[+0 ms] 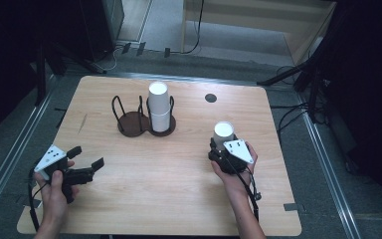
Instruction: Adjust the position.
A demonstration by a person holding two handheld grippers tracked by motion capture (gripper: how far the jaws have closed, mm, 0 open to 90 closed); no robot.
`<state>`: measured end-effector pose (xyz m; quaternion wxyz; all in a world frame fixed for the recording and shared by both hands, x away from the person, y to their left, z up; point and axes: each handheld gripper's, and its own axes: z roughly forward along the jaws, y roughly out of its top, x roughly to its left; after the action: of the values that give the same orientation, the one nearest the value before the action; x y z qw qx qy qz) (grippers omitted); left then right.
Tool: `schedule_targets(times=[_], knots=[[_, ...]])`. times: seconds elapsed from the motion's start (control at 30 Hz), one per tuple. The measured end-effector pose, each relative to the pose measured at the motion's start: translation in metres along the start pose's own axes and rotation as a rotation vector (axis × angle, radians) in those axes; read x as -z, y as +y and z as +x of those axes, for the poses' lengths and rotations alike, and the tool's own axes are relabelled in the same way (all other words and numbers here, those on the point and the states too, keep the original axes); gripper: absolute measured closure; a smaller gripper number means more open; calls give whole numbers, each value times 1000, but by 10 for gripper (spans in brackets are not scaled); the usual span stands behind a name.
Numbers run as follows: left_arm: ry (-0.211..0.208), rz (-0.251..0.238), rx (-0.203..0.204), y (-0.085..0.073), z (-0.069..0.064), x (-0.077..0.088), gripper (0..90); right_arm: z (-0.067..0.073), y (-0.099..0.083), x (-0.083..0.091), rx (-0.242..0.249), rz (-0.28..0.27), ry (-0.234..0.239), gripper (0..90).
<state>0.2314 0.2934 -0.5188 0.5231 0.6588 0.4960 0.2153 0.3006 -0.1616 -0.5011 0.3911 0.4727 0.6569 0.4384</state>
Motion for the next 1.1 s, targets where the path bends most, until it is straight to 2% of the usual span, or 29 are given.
schedule_targets(times=[0.03, 0.07, 0.17, 0.23, 0.4, 0.53, 0.63, 0.67, 0.7, 0.77, 0.83, 0.87, 0.93, 0.97, 1.1], knots=[[0, 0, 0, 0, 0, 0, 0, 0, 0, 0, 0, 0, 0, 288], [-37, 17, -15, 4, -9, -6, 0, 1, -2, 2, 15, -2, 8, 288], [-78, 42, -36, 8, -21, -16, 0, 2, -3, 5, 33, -11, 11, 289], [-100, 52, -44, 11, -29, -22, 0, 4, -4, 7, 45, -5, -4, 290], [-124, 73, -64, 19, -48, -38, 0, 9, -9, 10, 96, -13, -5, 293], [-147, 79, -64, 26, -63, -52, 0, 12, -11, 12, 134, -13, -2, 294], [-171, 78, -59, 33, -74, -61, 0, 15, -11, 12, 145, -16, -2, 297], [-171, 78, -59, 33, -74, -61, 0, 16, -11, 12, 147, -16, -7, 298], [-188, 82, -70, 37, -83, -67, 0, 17, -11, 12, 151, -17, -7, 298], [-208, 92, -90, 39, -90, -72, 0, 19, -11, 12, 161, -21, -3, 298], [-234, 113, -125, 39, -93, -74, 0, 23, -11, 13, 182, -25, -9, 300], [-239, 120, -129, 39, -93, -75, 0, 24, -11, 13, 192, -27, -7, 300], [-250, 124, -129, 39, -93, -76, 0, 27, -11, 14, 214, -36, 0, 301], [-269, 123, -124, 40, -92, -76, 0, 29, -12, 15, 223, -36, 4, 301], [-281, 128, -117, 41, -95, -76, 0, 36, -13, 16, 263, -44, 11, 302]])
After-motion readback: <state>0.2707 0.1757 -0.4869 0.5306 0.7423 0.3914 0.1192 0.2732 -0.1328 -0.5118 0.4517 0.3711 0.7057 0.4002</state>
